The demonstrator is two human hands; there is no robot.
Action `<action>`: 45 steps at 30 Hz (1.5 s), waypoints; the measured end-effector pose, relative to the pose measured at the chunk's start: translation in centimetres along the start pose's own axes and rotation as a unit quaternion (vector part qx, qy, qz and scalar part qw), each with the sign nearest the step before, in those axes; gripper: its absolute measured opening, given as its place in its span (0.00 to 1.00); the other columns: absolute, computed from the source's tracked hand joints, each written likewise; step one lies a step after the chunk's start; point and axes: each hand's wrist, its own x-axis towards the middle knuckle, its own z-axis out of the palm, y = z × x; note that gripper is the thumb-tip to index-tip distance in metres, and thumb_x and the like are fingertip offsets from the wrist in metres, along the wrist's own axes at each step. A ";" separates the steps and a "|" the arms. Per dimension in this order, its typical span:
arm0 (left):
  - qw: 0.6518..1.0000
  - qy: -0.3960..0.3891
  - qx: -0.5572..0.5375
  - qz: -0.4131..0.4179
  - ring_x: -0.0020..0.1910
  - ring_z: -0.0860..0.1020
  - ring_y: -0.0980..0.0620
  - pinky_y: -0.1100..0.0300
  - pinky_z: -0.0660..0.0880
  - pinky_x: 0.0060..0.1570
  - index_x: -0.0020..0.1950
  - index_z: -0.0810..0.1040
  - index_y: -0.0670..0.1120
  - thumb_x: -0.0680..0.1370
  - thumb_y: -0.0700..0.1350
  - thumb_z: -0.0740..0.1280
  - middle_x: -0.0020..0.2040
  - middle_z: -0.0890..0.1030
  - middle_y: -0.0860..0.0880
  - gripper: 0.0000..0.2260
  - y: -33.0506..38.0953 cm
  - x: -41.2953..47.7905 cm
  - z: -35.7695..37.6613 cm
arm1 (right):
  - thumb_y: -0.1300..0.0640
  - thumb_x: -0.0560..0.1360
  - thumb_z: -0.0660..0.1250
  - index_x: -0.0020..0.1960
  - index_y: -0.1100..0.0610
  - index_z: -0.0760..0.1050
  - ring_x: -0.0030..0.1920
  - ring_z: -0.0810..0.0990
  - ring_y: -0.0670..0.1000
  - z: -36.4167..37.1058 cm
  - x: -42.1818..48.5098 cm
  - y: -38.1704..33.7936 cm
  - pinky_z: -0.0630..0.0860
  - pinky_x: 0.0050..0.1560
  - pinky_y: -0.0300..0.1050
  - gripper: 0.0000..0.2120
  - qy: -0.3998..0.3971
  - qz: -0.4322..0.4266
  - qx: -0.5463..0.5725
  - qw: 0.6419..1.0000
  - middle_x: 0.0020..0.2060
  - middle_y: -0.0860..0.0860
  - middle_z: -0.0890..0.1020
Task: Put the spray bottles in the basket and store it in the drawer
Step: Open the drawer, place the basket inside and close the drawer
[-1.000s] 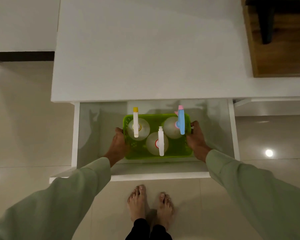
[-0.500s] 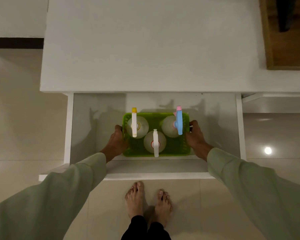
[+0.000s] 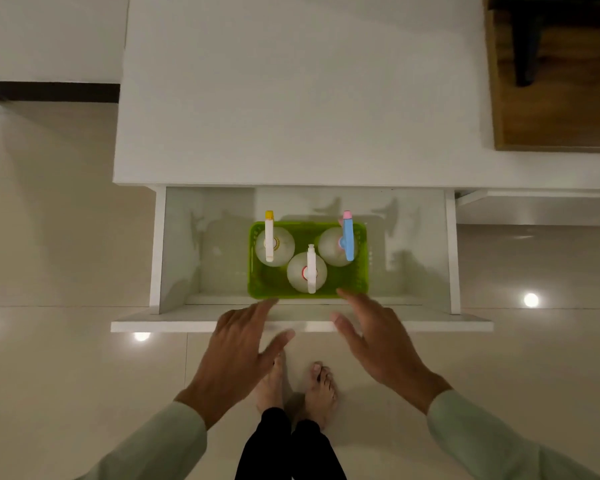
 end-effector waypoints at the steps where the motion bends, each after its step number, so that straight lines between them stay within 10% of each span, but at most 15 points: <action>1: 0.999 -0.012 0.033 0.017 0.64 0.76 0.53 0.54 0.67 0.68 0.72 0.68 0.52 0.78 0.66 0.58 0.66 0.78 0.53 0.27 0.0 -0.2 0.2 | 0.43 0.83 0.57 0.75 0.49 0.68 0.66 0.75 0.50 0.2 -0.3 0.2 0.67 0.66 0.49 0.23 -0.033 -0.041 -0.060 0.997 0.68 0.46 0.77; 12: 0.990 0.089 0.070 0.077 0.51 0.83 0.47 0.51 0.77 0.54 0.57 0.83 0.49 0.75 0.51 0.71 0.53 0.85 0.51 0.12 -1.2 2.9 0.4 | 0.59 0.77 0.70 0.59 0.53 0.80 0.49 0.81 0.54 0.8 1.9 1.3 0.72 0.48 0.50 0.11 0.066 -0.128 -0.229 0.963 0.50 0.47 0.84; 17: 0.974 0.165 0.126 0.089 0.78 0.59 0.43 0.42 0.61 0.74 0.74 0.67 0.48 0.77 0.55 0.65 0.77 0.63 0.43 0.27 -1.1 5.8 -0.6 | 0.59 0.72 0.75 0.74 0.57 0.70 0.73 0.70 0.61 -1.7 4.8 0.3 0.71 0.67 0.61 0.32 0.116 -0.138 -0.220 0.959 0.72 0.60 0.72; 24: 0.961 0.187 0.183 0.089 0.80 0.43 0.42 0.39 0.48 0.77 0.80 0.47 0.49 0.73 0.58 0.70 0.81 0.45 0.42 0.45 -0.3 11.8 -4.5 | 0.53 0.70 0.77 0.83 0.52 0.46 0.82 0.43 0.62 -5.7 10.1 -0.8 0.49 0.79 0.66 0.52 0.167 -0.134 -0.259 0.942 0.82 0.61 0.45; 35: 0.941 0.276 0.171 0.092 0.70 0.69 0.40 0.44 0.65 0.67 0.67 0.73 0.45 0.74 0.51 0.71 0.70 0.72 0.43 0.23 0.2 17.3 -6.9 | 0.54 0.73 0.75 0.75 0.54 0.65 0.69 0.69 0.62 -8.4 15.6 -1.8 0.66 0.66 0.61 0.34 0.245 -0.140 -0.340 0.897 0.71 0.61 0.69; 45: 0.935 0.293 0.192 0.054 0.59 0.72 0.41 0.46 0.68 0.59 0.59 0.74 0.47 0.73 0.47 0.71 0.61 0.76 0.45 0.16 1.9 18.2 -7.6 | 0.62 0.73 0.71 0.68 0.54 0.68 0.63 0.71 0.61 -8.1 16.7 -2.5 0.67 0.60 0.59 0.26 0.286 -0.128 -0.335 0.888 0.67 0.59 0.71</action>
